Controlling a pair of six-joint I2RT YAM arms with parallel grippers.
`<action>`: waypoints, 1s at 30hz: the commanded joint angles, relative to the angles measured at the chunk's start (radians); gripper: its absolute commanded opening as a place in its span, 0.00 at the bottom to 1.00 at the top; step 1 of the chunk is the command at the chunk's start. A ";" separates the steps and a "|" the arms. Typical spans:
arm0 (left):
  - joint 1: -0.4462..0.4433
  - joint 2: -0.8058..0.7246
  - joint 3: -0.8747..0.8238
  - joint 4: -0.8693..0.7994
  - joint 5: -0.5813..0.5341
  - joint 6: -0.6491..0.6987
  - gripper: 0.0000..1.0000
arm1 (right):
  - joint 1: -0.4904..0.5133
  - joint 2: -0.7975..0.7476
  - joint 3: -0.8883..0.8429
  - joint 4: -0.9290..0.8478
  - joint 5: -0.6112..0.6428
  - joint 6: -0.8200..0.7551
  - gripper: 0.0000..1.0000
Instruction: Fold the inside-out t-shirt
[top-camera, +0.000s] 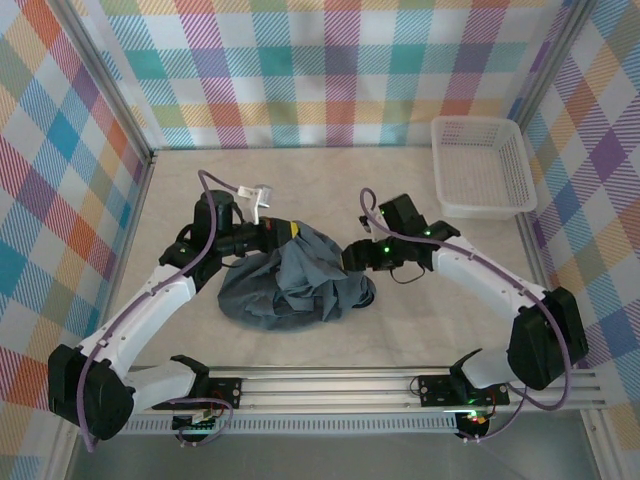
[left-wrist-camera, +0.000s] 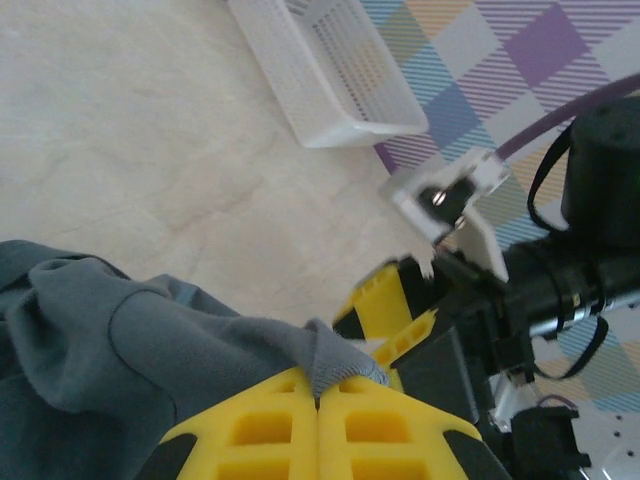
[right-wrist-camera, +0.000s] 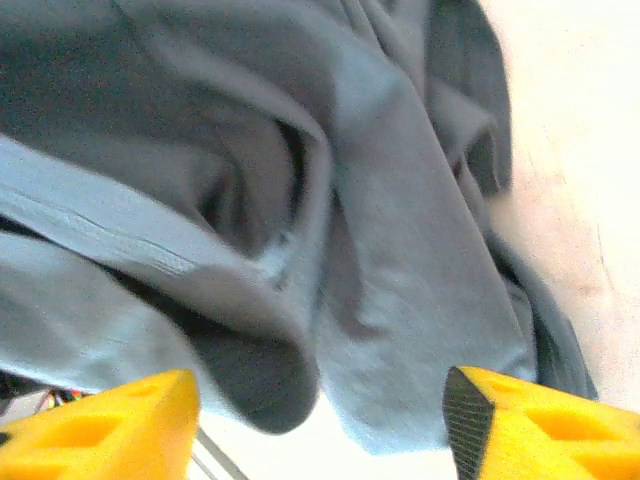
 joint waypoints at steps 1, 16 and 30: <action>-0.016 0.002 0.022 0.049 0.076 0.032 0.00 | 0.019 -0.059 0.003 0.168 -0.105 -0.253 0.78; -0.043 0.003 0.114 -0.201 -0.144 0.181 0.00 | 0.067 0.163 0.145 0.331 -0.359 -0.266 0.00; -0.070 -0.161 0.040 -0.157 -0.214 -0.033 0.63 | 0.067 0.090 0.193 0.247 -0.031 0.128 0.00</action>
